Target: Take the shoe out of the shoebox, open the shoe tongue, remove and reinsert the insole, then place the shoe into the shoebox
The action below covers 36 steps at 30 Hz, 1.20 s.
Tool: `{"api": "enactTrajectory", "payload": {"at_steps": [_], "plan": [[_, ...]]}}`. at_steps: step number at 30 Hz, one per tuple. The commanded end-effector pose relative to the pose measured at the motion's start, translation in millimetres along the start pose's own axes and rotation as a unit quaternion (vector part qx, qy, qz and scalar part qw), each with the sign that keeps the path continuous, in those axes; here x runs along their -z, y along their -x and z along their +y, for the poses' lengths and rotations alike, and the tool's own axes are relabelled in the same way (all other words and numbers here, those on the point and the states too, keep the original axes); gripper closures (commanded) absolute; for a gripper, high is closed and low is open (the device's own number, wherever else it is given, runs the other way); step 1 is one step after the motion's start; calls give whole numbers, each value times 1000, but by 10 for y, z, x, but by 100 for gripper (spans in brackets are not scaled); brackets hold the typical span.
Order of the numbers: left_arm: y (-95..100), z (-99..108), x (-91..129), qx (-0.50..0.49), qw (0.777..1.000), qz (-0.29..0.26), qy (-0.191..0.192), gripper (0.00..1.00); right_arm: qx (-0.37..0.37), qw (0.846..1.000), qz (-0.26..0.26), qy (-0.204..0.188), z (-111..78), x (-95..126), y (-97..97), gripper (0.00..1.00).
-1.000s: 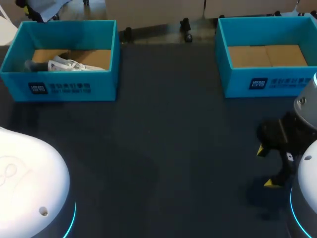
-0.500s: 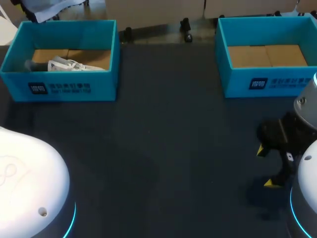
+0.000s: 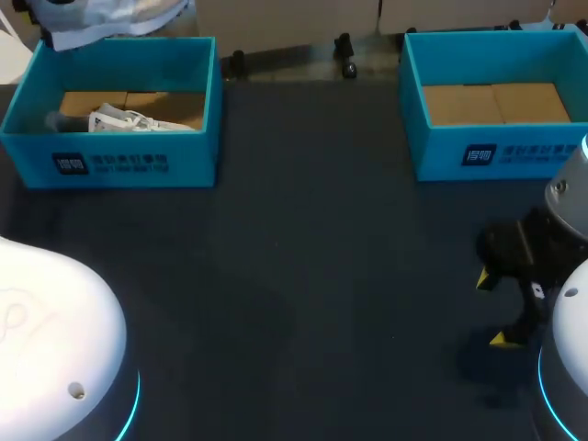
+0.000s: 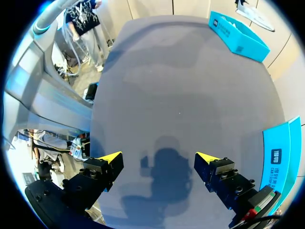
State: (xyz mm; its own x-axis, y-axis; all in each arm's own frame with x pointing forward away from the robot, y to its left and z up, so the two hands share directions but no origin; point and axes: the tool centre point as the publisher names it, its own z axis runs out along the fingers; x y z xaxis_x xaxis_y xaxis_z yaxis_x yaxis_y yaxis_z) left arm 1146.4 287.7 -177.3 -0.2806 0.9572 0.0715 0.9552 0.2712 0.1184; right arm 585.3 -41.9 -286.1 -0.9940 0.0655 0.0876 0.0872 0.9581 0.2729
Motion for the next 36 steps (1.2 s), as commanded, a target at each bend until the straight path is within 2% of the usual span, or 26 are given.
{"api": "enactTrajectory", "payload": {"at_steps": [1, 5, 9, 26, 30, 32, 36], "plan": [[-147, -44, -75, -51, 999, 0, -9, 100, 0, 1000, -1, 0, -2, -10, -5, 0], [-245, -86, -177, -79, 997, 8, 9, 100, 0, 1000, -1, 0, -2, -10, -5, 0], [-258, -61, -259, -98, 995, 26, 10, 100, 0, 1000, -1, 0, -2, -10, -5, 0], [-227, -69, -289, -105, 994, 28, 18, 100, 0, 1000, -1, 0, -2, -10, -5, 0], [-137, 4, -407, -108, 993, 38, 16, 100, 0, 1000, -1, 0, -2, -10, -5, 0], [-125, 66, -443, -108, 993, 38, 7, 100, 0, 1000, -1, 0, -2, -10, -5, 0], [-106, 170, -511, -94, 995, 40, 12, 100, 0, 1000, -1, 0, -2, -10, -5, 0]]}}
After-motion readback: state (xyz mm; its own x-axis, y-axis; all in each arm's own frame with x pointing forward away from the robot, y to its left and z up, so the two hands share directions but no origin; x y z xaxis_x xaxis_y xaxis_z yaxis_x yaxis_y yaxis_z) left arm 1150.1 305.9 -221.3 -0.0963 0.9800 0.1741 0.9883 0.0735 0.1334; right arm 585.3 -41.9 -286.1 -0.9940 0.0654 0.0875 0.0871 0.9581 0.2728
